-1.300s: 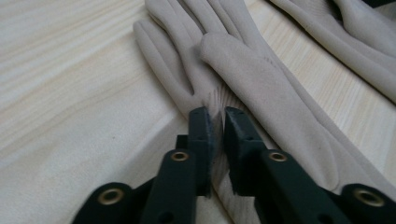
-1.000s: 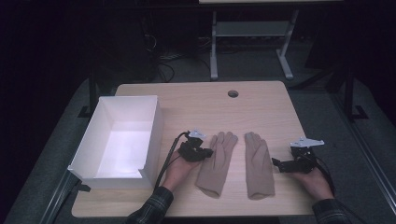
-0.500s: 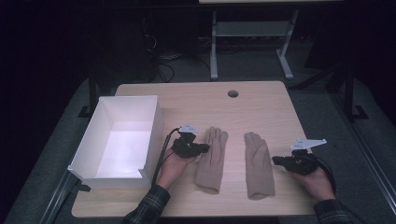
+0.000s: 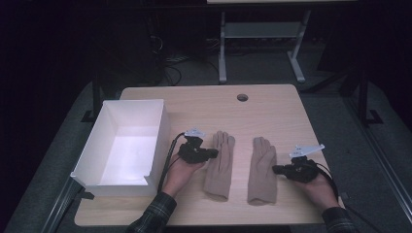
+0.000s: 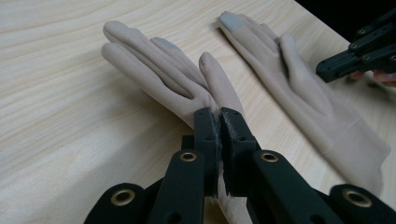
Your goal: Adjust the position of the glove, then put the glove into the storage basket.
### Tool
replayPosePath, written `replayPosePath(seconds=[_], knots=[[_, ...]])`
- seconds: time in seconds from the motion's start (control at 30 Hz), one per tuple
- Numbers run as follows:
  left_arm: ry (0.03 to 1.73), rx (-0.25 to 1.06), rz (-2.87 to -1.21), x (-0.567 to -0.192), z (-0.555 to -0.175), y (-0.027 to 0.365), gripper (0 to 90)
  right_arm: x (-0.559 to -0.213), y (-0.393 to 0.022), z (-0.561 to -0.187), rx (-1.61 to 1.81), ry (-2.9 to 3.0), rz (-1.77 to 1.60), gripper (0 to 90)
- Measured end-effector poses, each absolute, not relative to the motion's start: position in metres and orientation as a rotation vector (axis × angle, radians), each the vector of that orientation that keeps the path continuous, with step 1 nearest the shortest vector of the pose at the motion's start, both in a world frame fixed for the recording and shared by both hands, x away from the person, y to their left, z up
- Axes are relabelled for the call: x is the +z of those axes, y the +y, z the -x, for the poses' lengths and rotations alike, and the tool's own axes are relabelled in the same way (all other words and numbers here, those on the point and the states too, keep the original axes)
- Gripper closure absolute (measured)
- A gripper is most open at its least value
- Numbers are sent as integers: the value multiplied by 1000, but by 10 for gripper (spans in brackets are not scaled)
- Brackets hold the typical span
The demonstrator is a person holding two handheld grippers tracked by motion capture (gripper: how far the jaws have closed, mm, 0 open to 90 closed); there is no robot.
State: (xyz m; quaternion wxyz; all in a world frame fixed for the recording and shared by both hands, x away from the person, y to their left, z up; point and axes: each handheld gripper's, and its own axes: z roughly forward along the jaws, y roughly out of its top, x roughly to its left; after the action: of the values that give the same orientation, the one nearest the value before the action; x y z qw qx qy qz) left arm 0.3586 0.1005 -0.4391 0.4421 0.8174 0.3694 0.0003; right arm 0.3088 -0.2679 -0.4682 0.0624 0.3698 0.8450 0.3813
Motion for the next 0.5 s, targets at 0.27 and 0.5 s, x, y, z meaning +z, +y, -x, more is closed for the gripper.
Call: replayPosePath(seconds=[0.27,0.5], knots=[[906,5,-2030,-436,-357,97,856,-468,-248,-313,1165,2587,-1072,900],[908,23,-2044,-435,-363,95,856,-469,-238,-319,1168,2601,-1032,900]])
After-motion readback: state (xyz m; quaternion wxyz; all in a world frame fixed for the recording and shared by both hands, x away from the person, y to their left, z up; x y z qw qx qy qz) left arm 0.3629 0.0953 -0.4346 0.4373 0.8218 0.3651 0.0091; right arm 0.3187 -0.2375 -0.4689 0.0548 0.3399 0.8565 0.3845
